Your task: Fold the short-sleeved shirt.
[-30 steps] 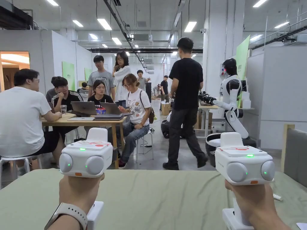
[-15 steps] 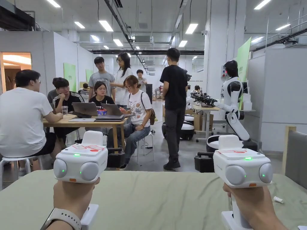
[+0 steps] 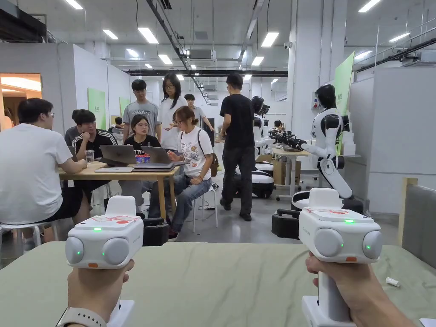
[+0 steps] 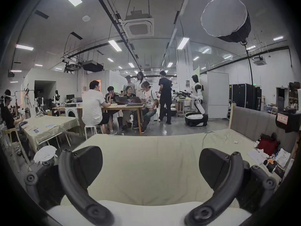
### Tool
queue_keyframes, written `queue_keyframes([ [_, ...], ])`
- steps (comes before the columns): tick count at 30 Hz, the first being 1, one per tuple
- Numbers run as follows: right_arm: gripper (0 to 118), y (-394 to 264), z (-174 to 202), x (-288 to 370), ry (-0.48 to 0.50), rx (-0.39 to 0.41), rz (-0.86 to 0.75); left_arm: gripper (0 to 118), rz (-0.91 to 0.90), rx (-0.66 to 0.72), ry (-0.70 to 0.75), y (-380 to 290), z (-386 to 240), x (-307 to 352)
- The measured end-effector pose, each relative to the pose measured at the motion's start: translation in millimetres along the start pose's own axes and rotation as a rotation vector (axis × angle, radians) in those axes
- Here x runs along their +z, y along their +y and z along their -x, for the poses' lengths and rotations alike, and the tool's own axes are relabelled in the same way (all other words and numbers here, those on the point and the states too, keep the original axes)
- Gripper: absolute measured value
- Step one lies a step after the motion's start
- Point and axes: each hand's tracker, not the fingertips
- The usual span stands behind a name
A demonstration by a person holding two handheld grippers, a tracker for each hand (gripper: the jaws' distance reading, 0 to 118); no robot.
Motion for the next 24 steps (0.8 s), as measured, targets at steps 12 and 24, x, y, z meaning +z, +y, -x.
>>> queue_keyframes([
  [12, 118, 4, 1, 5, -0.077, -0.099, 0.086, 118, 0.037, 0.01, 0.009, -12, 2, -2],
  [24, 118, -3, -5, -2, -0.084, -0.048, 0.08, 118, 0.031, 0.017, 0.012, -13, -1, 0],
])
